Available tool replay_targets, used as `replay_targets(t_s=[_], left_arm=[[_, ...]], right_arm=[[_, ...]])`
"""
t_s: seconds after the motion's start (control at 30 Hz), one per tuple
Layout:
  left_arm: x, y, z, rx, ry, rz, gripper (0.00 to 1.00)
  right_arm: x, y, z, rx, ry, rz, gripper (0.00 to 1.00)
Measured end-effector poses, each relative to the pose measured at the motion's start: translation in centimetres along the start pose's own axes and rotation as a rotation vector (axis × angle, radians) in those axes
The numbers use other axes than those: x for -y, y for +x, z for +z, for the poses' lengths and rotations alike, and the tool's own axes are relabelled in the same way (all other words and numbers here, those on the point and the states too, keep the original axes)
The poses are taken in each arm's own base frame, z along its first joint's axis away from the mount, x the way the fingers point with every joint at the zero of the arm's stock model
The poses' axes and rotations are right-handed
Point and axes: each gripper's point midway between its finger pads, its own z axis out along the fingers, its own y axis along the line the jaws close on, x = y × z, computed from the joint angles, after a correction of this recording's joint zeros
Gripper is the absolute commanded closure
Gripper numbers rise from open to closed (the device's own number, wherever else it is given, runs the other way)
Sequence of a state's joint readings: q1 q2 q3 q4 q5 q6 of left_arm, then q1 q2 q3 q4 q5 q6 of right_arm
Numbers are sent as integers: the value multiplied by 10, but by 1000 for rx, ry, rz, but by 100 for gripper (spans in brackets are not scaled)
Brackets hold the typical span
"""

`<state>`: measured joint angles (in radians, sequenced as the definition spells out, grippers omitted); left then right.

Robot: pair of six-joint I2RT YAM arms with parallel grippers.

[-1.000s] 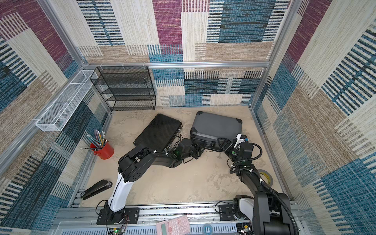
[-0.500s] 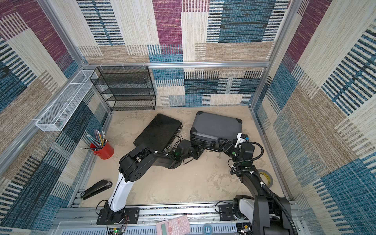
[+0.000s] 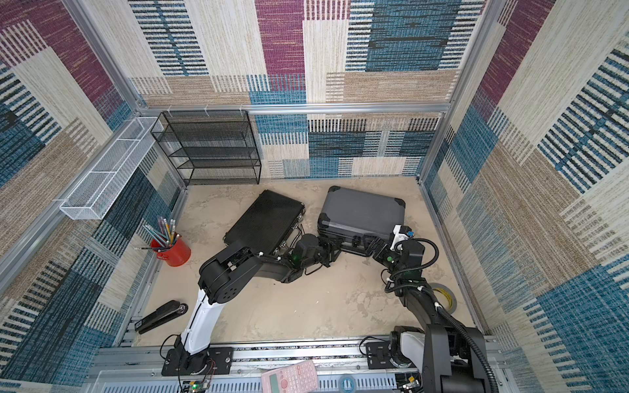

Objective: Open the poker set cases
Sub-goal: Place the poker set case at the center of the board.

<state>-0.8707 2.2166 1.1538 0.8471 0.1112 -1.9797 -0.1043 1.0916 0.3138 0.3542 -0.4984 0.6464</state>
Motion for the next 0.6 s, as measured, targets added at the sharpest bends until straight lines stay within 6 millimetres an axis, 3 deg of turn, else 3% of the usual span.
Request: replay_targets(t_s=[0.2, 0.6], left_arm=[[-11, -3, -3, 2, -25, -20, 56], [-12, 1, -10, -6, -50, -21, 49]], right_arm=[[0, 0, 0, 0, 0, 0, 1], [0, 1, 0, -3, -6, -1, 1]])
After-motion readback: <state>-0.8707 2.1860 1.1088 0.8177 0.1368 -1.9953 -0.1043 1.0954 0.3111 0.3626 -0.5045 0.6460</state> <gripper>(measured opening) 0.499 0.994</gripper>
